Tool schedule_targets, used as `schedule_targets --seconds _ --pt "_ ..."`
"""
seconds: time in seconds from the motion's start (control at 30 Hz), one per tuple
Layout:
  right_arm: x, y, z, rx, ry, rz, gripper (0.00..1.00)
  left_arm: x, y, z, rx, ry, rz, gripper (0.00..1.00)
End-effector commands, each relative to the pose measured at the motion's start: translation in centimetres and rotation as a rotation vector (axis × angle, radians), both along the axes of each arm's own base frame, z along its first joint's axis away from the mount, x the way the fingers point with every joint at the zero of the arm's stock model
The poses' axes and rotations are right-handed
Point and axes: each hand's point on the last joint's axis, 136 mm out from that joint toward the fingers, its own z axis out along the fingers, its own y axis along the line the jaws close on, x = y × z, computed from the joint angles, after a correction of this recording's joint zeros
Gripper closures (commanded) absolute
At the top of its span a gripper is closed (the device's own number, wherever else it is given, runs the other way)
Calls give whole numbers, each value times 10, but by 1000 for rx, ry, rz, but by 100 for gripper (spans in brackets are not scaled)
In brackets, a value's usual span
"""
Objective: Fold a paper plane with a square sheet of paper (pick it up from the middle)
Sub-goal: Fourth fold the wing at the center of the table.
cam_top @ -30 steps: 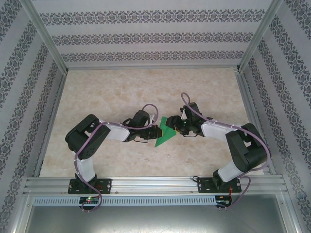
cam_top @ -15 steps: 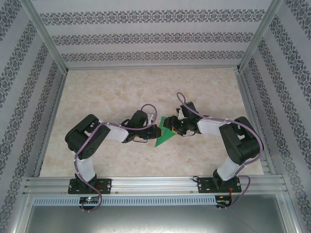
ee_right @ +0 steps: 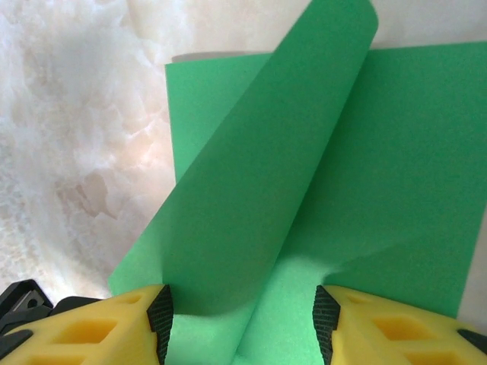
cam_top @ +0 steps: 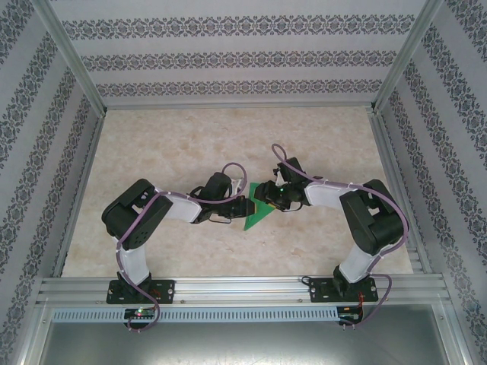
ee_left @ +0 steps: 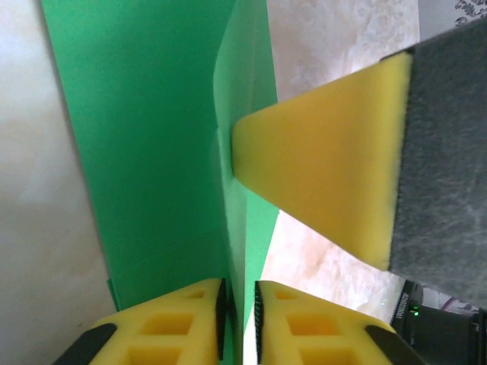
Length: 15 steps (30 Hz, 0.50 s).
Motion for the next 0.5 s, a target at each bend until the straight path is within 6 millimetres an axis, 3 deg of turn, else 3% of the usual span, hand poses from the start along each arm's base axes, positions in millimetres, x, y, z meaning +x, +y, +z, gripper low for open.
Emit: schedule_targets --seconds 0.0,0.17,0.47 --pt "-20 -24 -38 -164 119 -50 45 6 -3 9 -44 -19 -16 74" --pt "-26 -28 -47 -201 161 -74 45 5 -2 14 -58 -26 -17 68" --pt "-32 -38 -53 -265 199 -104 45 4 38 19 97 -84 99 65"
